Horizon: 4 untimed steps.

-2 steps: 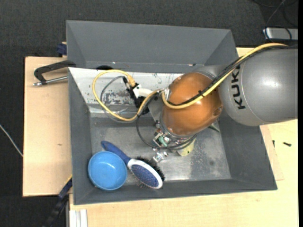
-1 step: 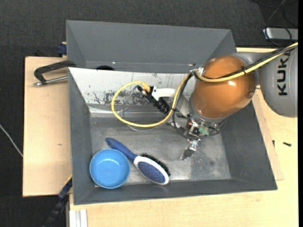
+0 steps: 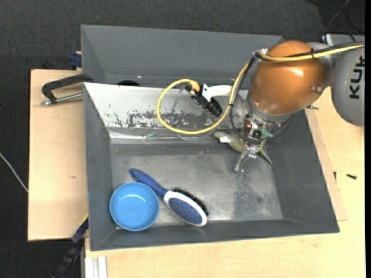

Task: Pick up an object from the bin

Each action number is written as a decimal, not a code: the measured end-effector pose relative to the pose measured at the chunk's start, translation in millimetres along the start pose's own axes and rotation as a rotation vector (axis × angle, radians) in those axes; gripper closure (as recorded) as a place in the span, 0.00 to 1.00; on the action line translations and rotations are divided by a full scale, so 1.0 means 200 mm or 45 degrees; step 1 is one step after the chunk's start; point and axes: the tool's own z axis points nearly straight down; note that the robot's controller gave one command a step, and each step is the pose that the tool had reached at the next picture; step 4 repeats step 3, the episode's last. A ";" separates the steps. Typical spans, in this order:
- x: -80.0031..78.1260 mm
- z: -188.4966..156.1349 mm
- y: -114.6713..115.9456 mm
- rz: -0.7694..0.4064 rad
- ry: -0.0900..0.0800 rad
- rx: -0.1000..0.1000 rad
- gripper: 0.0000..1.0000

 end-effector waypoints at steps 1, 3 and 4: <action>-0.02 0.10 0.11 -0.086 0.002 0.015 0.00; -0.01 0.13 0.07 -0.103 0.002 0.019 0.00; -0.01 0.13 0.07 -0.103 0.002 0.019 0.00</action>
Offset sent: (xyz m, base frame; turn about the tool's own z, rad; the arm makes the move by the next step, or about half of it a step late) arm -0.0231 -0.0598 -0.0450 -0.0836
